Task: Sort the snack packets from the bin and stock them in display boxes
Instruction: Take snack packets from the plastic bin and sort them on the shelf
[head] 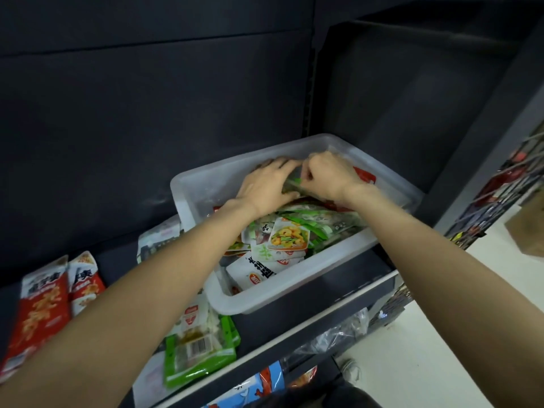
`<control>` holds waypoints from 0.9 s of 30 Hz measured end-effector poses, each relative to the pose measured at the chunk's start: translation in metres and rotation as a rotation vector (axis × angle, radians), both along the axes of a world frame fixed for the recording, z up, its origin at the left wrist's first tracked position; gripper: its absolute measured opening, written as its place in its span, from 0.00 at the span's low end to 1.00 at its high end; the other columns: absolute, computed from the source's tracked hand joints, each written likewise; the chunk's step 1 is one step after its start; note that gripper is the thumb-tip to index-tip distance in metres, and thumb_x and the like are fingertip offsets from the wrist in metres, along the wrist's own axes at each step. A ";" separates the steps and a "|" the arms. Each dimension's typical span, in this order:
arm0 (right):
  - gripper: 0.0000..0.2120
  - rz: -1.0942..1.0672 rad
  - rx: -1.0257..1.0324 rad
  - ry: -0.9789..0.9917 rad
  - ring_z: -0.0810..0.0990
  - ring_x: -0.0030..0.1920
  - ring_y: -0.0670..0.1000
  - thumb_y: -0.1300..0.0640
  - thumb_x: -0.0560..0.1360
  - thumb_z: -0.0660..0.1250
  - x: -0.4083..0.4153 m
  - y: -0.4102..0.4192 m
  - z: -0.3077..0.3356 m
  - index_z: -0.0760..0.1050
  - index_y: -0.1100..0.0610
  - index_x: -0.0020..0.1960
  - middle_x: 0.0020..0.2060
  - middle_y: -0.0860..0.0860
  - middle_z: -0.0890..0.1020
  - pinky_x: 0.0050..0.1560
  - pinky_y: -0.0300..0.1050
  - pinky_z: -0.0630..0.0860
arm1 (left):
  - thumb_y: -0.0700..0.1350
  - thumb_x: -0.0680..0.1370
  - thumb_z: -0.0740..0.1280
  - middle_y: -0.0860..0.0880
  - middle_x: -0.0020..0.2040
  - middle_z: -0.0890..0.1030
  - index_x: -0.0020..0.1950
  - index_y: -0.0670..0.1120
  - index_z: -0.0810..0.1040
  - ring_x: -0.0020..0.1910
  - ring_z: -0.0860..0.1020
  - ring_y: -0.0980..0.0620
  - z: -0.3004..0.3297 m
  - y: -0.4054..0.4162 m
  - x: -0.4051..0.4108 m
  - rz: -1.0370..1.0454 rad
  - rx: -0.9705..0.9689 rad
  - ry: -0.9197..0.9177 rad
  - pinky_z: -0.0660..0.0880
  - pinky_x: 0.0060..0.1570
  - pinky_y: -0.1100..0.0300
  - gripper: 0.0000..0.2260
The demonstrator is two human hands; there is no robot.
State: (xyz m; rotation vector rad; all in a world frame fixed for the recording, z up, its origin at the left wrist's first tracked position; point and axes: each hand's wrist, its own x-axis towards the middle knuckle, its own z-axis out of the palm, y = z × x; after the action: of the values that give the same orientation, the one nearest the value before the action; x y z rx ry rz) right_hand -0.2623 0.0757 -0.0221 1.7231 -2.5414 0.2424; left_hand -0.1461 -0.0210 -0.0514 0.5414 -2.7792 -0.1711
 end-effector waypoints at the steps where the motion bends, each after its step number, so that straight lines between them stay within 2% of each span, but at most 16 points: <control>1: 0.05 0.007 -0.057 -0.058 0.79 0.49 0.57 0.56 0.75 0.63 0.003 0.003 0.005 0.76 0.55 0.43 0.50 0.55 0.81 0.43 0.47 0.72 | 0.52 0.76 0.66 0.45 0.67 0.73 0.73 0.51 0.63 0.64 0.72 0.43 0.005 0.003 0.003 0.005 -0.020 0.038 0.70 0.58 0.52 0.26; 3: 0.09 -0.001 -0.167 -0.048 0.78 0.51 0.58 0.56 0.76 0.60 0.012 0.010 0.016 0.78 0.57 0.48 0.51 0.55 0.80 0.48 0.51 0.75 | 0.53 0.78 0.64 0.43 0.60 0.79 0.71 0.52 0.66 0.58 0.76 0.41 0.015 0.008 0.013 0.060 -0.068 0.082 0.72 0.51 0.52 0.22; 5: 0.09 -0.004 -0.288 0.086 0.76 0.55 0.58 0.58 0.76 0.61 0.025 0.018 0.024 0.78 0.56 0.51 0.53 0.54 0.79 0.53 0.52 0.72 | 0.54 0.79 0.63 0.43 0.58 0.80 0.69 0.53 0.69 0.57 0.77 0.41 0.026 0.014 0.031 0.109 -0.089 0.113 0.72 0.49 0.51 0.19; 6: 0.08 0.002 -0.389 0.122 0.74 0.56 0.57 0.59 0.76 0.62 0.033 0.023 0.027 0.78 0.56 0.52 0.53 0.54 0.79 0.55 0.51 0.69 | 0.53 0.78 0.64 0.44 0.57 0.81 0.68 0.53 0.71 0.57 0.77 0.42 0.031 0.015 0.042 0.135 -0.026 0.167 0.73 0.50 0.51 0.18; 9: 0.08 0.004 -0.713 0.025 0.72 0.56 0.56 0.59 0.74 0.66 0.069 0.038 0.036 0.77 0.56 0.53 0.53 0.53 0.78 0.55 0.48 0.69 | 0.51 0.75 0.69 0.49 0.54 0.83 0.57 0.50 0.78 0.55 0.79 0.50 0.041 0.016 0.083 0.251 0.446 0.443 0.75 0.55 0.54 0.12; 11: 0.09 0.010 -0.750 -0.173 0.74 0.53 0.55 0.57 0.74 0.67 0.097 0.043 0.036 0.76 0.56 0.54 0.52 0.53 0.77 0.51 0.48 0.71 | 0.49 0.75 0.71 0.49 0.49 0.83 0.49 0.50 0.76 0.51 0.81 0.51 0.043 0.019 0.115 0.294 0.782 0.614 0.76 0.56 0.51 0.06; 13: 0.13 0.032 -0.658 -0.414 0.75 0.54 0.53 0.53 0.75 0.67 0.127 0.043 0.034 0.74 0.54 0.58 0.53 0.54 0.77 0.51 0.47 0.72 | 0.45 0.76 0.69 0.48 0.49 0.82 0.52 0.46 0.75 0.50 0.81 0.50 0.044 0.029 0.146 0.303 1.025 0.731 0.77 0.54 0.53 0.07; 15: 0.17 0.080 -0.558 -0.607 0.75 0.54 0.50 0.51 0.75 0.68 0.160 0.039 0.026 0.72 0.52 0.62 0.54 0.52 0.78 0.49 0.40 0.69 | 0.43 0.77 0.68 0.47 0.51 0.82 0.59 0.42 0.73 0.49 0.80 0.52 0.042 0.043 0.175 0.315 1.127 0.783 0.77 0.48 0.62 0.12; 17: 0.19 0.108 -0.501 -0.719 0.74 0.53 0.48 0.53 0.75 0.69 0.193 0.034 0.014 0.71 0.52 0.64 0.55 0.51 0.78 0.44 0.35 0.66 | 0.43 0.77 0.68 0.47 0.51 0.81 0.61 0.43 0.72 0.47 0.80 0.54 0.035 0.055 0.203 0.355 1.144 0.784 0.75 0.41 0.66 0.14; 19: 0.20 0.102 -0.453 -0.736 0.75 0.56 0.49 0.55 0.74 0.70 0.220 0.030 0.002 0.72 0.53 0.65 0.57 0.51 0.79 0.46 0.34 0.65 | 0.42 0.77 0.68 0.47 0.53 0.81 0.62 0.44 0.72 0.47 0.80 0.53 0.021 0.061 0.231 0.439 1.110 0.741 0.75 0.40 0.64 0.15; 21: 0.20 0.122 -0.375 -0.621 0.77 0.57 0.53 0.57 0.75 0.69 0.245 0.027 -0.009 0.72 0.55 0.66 0.58 0.54 0.79 0.52 0.39 0.70 | 0.42 0.76 0.70 0.47 0.58 0.79 0.68 0.44 0.70 0.52 0.79 0.50 0.005 0.064 0.257 0.539 1.008 0.616 0.77 0.47 0.57 0.22; 22: 0.19 0.152 -0.325 -0.518 0.78 0.57 0.55 0.60 0.75 0.67 0.254 0.026 -0.014 0.72 0.57 0.66 0.58 0.56 0.79 0.56 0.43 0.72 | 0.41 0.75 0.70 0.47 0.60 0.77 0.73 0.44 0.65 0.52 0.79 0.50 -0.003 0.065 0.268 0.575 0.977 0.568 0.78 0.49 0.55 0.28; 24: 0.18 0.218 -0.185 -0.337 0.77 0.58 0.60 0.67 0.75 0.64 0.271 0.025 -0.023 0.72 0.61 0.65 0.59 0.60 0.76 0.58 0.49 0.74 | 0.37 0.73 0.72 0.50 0.61 0.74 0.77 0.43 0.54 0.47 0.80 0.52 -0.017 0.069 0.283 0.616 0.942 0.537 0.78 0.45 0.60 0.37; 25: 0.19 0.240 -0.108 -0.284 0.76 0.58 0.61 0.69 0.75 0.63 0.277 0.026 -0.026 0.71 0.63 0.65 0.60 0.62 0.74 0.58 0.50 0.74 | 0.37 0.73 0.72 0.50 0.61 0.74 0.77 0.42 0.54 0.43 0.79 0.54 -0.023 0.070 0.287 0.623 0.902 0.521 0.76 0.42 0.64 0.38; 27: 0.19 0.243 -0.005 -0.198 0.72 0.62 0.63 0.70 0.74 0.62 0.283 0.031 -0.033 0.70 0.64 0.65 0.64 0.63 0.69 0.62 0.52 0.72 | 0.36 0.73 0.71 0.47 0.60 0.78 0.74 0.42 0.63 0.41 0.78 0.55 -0.035 0.073 0.289 0.621 0.813 0.449 0.74 0.41 0.66 0.32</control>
State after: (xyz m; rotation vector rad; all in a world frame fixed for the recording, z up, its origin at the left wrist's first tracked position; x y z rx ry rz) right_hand 0.0204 0.1066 -0.0552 2.1034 -2.4482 0.4524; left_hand 0.1430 0.0517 -0.0866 1.3168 -1.9050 -1.1245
